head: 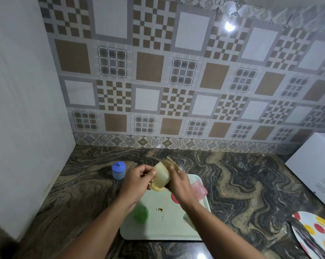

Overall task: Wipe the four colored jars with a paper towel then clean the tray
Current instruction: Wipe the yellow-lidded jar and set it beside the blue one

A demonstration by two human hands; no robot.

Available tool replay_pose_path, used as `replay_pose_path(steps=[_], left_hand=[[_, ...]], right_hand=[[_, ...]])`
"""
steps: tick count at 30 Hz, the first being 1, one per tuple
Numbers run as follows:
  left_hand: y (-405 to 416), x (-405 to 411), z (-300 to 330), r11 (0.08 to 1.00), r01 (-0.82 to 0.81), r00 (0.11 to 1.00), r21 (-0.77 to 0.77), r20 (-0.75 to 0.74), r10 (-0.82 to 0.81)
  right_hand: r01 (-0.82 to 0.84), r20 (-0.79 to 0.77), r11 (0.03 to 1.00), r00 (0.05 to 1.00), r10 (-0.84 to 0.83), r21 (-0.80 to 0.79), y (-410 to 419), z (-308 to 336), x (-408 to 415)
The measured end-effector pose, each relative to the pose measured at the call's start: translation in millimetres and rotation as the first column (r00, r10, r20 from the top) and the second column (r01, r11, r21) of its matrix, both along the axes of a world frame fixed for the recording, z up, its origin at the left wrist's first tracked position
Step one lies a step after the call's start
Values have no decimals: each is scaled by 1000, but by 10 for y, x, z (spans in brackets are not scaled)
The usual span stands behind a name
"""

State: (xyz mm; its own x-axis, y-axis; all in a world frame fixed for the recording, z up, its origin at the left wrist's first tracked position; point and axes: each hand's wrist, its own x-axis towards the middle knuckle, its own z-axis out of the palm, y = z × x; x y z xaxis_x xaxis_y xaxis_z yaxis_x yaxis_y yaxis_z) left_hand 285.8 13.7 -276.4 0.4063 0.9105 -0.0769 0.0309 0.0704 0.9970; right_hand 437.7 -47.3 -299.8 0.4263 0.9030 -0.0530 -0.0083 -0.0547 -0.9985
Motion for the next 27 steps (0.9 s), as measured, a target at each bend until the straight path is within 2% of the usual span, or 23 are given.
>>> replay_pose_path(steps=[1,2,3,4,6,8,9,10,11,12,13,14,15,16,17,19,21,22,23,24,25,26,27], left_hand=[[3,-10,0,1000,8,1000,-24,18,-8],[7,-24,-10,999,10,1000,-45,18,-9],[22,-46,-27,999,3,1000,-54,2,-3],[34,-62,-46,999,-5,1000,-53,-14,4],[50,-65,-50,999,-15,1000,-42,-28,14],[46,-30,-16,999,-18,1000,-44,17,18],[41,-11,-3,998,-15,998,-53,61,19],[35,1,-6,998,-6,994,-57,110,12],[23,-11,-32,999,2,988,-49,157,5],[9,-40,-69,999,9,981,-41,194,-1],[-13,-83,-107,999,17,976,-43,219,-7],[-28,-124,-134,998,25,973,-51,229,-13],[-36,-153,-155,998,31,976,-52,216,-19],[-42,-167,-166,999,32,983,-37,183,-25],[-41,-163,-158,1000,22,991,-5,132,-22],[-23,-126,-122,999,-7,997,47,71,3],[10,-111,-72,998,21,995,65,97,-27],[12,-121,-52,995,62,989,72,133,-71],[16,-136,-44,990,106,979,88,167,-120],[11,-159,-50,984,141,969,113,188,-161],[8,-177,-70,978,160,963,134,195,-185],[10,-180,-90,975,159,966,155,179,-186],[18,-172,-102,976,138,976,169,142,-162]], right_hand=[[1,-216,995,976,-22,-99,51,27,52],[-3,-270,988,962,-39,-151,86,52,96],[32,-182,984,981,-64,-173,77,120,83],[97,-63,989,993,-105,-110,83,158,47],[84,227,980,966,-126,183,24,175,9],[-128,594,940,799,-91,316,-68,91,-101],[-172,669,931,737,-96,323,-59,-4,-134],[-171,629,932,774,-74,319,-22,-86,-161],[-123,471,945,881,-37,304,-14,-14,-210],[-42,205,972,979,-6,230,3,103,-231],[8,-60,996,998,-2,90,44,178,-202],[11,-206,997,978,-25,-70,94,276,-152],[-9,-208,984,978,-29,-179,134,332,-97],[-11,-157,980,987,-21,-200,147,365,-80],[-5,-79,992,997,-4,-124,145,373,-96],[-57,193,986,981,26,156,97,306,-181],[-158,569,932,820,-61,327,36,207,-218],[-164,619,914,777,-112,371,30,149,-212],[-138,578,913,807,-120,383,21,140,-216],[-75,409,937,909,-76,340,8,214,-243],[-15,157,973,987,-22,232,28,283,-251],[20,-61,996,998,-14,89,70,322,-229],[25,-164,999,986,-30,-34,104,366,-215]])
